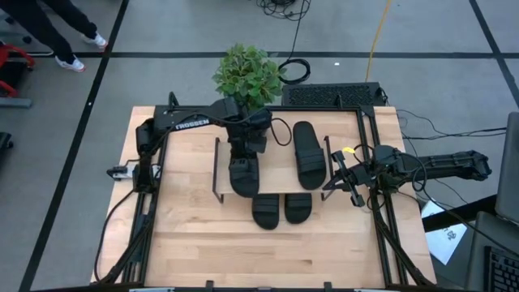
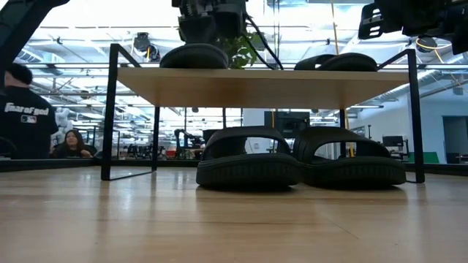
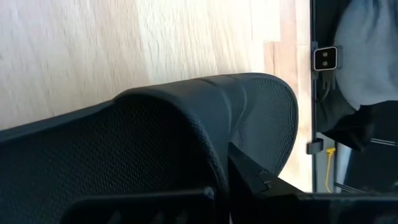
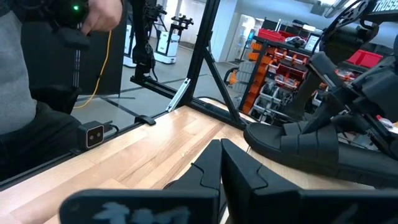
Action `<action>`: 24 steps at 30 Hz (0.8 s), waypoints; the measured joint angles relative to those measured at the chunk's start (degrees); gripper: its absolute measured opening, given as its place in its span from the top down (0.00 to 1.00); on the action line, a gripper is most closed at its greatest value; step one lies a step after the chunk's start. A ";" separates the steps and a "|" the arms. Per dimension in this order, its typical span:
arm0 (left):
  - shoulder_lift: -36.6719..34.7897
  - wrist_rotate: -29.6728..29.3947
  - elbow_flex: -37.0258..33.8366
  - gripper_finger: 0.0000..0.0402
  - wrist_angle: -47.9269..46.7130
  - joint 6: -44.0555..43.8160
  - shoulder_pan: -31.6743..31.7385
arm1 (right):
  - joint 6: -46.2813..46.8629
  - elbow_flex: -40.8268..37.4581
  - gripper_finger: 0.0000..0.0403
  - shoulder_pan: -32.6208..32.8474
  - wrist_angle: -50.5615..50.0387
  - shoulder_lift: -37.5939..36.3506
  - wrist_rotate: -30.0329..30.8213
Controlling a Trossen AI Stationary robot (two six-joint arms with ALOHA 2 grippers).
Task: Pick and place slides into the shelf
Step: Put the black slides on the shelf
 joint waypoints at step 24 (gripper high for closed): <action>0.24 -5.15 -0.15 0.52 1.84 -1.50 -0.76 | 0.04 0.00 1.00 -0.02 0.02 0.00 0.02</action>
